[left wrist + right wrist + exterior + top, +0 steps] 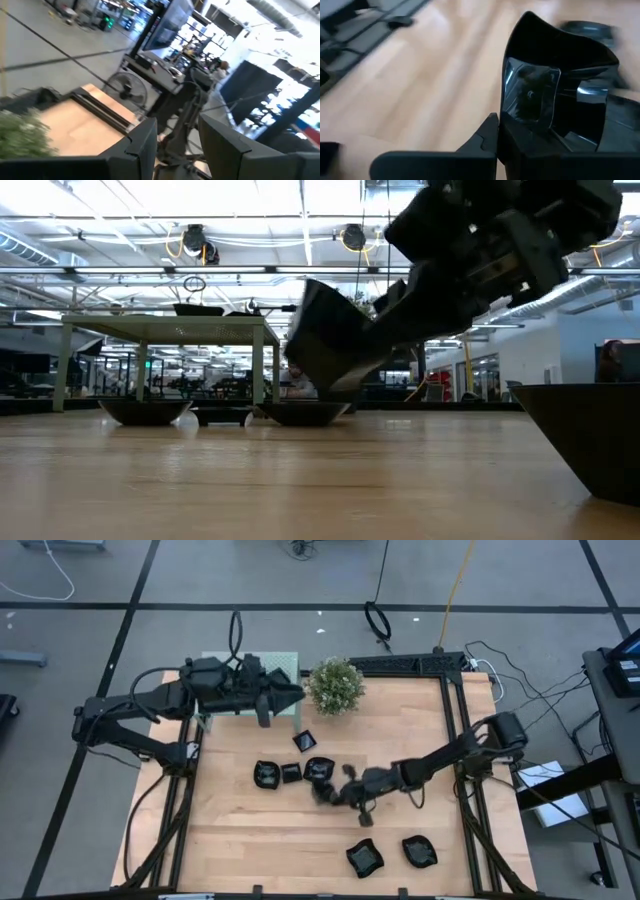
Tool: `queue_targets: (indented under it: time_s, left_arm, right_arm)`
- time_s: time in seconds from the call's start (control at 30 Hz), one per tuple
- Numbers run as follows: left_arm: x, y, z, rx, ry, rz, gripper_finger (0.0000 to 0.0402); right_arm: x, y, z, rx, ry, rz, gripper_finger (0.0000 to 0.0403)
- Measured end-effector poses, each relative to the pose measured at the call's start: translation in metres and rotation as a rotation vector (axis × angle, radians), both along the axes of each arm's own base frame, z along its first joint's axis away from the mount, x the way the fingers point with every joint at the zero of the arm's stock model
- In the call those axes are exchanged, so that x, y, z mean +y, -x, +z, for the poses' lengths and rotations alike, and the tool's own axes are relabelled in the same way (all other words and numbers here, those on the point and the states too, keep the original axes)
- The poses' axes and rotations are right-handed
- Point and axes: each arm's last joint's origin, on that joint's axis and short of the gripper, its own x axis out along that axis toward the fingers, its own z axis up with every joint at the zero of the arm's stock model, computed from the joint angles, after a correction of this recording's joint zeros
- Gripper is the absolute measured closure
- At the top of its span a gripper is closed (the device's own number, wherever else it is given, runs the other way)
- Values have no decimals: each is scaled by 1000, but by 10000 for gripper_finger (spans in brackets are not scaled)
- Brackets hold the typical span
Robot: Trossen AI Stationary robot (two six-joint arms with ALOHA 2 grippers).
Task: Pick & Place Mini shaped plates
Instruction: Move the distorted square plate on the center of the table, then move the leaf shape plate on the center of the table
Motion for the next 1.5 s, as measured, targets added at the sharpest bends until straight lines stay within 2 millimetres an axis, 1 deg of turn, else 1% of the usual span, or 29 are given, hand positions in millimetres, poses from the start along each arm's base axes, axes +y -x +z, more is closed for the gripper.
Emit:
queue_targets:
  time_s: [0.1, 0.2, 0.27, 0.33, 0.43, 0.6, 0.67, 0.83, 0.97, 1.1, 1.2, 1.33, 1.43, 1.5]
  left_arm:
    - [-9, -1, 0, -10, 42, -27, 254]
    - [-15, -1, 2, -33, 61, -49, 254]
    - [-19, -1, 4, -46, 60, -64, 254]
    - [-21, -1, 4, -47, 60, -73, 254]
    - [-23, -1, 4, -46, 57, -83, 254]
    - [-26, -1, 4, -42, 57, -92, 254]
    - [-28, -1, 3, -41, 57, -99, 254]
    - [-31, -1, 3, -33, 54, -111, 254]
    - [-33, -1, 3, -33, 54, -122, 254]
    - [-36, -1, 1, -18, 55, -132, 254]
    - [-39, -1, -1, 1, 56, -141, 254]
    - [-42, -1, -2, 15, 57, -154, 254]
    - [-45, -1, -2, 21, 59, -166, 254]
    - [-47, -1, -2, 21, 59, -175, 254]
  right_arm:
    - [15, -16, 0, -5, -41, 100, 403]
    - [20, -28, 1, -27, -49, 169, 403]
    - [20, -31, 2, -35, -34, 189, 403]
    - [19, -36, 3, -55, -16, 183, 403]
    - [15, -40, 2, -46, -13, 124, 401]
    - [14, -45, -7, -2, -62, 89, 390]
    - [14, -45, -11, 13, -61, 89, 382]
    - [14, -45, -11, 14, -61, 79, 353]
    - [12, -46, -11, 7, -34, 14, 324]
    - [12, -47, -9, 3, -87, -11, 295]
    - [12, -47, -3, -7, -133, -30, 279]
    - [11, -42, 15, -12, -179, -46, 268]
    - [10, -29, 34, 66, -196, -61, 268]
    - [11, -14, 45, 172, -192, -56, 272]
